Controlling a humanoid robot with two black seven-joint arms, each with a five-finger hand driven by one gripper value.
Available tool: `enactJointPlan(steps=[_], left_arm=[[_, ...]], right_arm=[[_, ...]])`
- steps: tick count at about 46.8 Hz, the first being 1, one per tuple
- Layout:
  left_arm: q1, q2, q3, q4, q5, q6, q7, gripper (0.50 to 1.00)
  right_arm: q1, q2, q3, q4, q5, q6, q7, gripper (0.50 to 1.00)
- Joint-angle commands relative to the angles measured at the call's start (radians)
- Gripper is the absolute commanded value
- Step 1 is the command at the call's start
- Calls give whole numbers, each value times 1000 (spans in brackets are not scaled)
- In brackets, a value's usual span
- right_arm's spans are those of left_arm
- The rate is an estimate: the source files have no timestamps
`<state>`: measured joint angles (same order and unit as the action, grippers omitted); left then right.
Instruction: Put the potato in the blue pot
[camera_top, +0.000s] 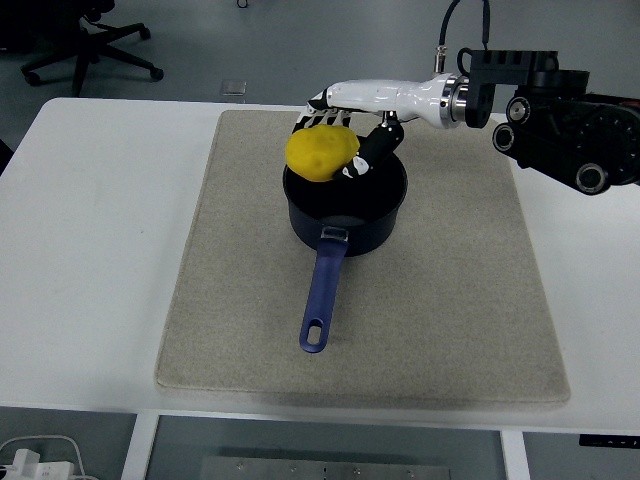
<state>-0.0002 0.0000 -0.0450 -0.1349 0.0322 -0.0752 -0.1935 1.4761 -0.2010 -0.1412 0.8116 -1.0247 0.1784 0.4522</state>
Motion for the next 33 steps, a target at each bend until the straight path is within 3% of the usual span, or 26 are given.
enactJointPlan(steps=[1, 22, 33], left_arm=[[0, 0, 0, 0, 0, 0, 0, 994], [0, 0, -1, 0, 0, 0, 0, 994], [0, 0, -1, 0, 0, 0, 0, 994]], right_arm=[[-7, 3, -9, -12, 0, -2, 0, 500], [-66, 5, -6, -66, -2, -16, 0, 500], [-100, 46, -11, -91, -5, -42, -1, 500]])
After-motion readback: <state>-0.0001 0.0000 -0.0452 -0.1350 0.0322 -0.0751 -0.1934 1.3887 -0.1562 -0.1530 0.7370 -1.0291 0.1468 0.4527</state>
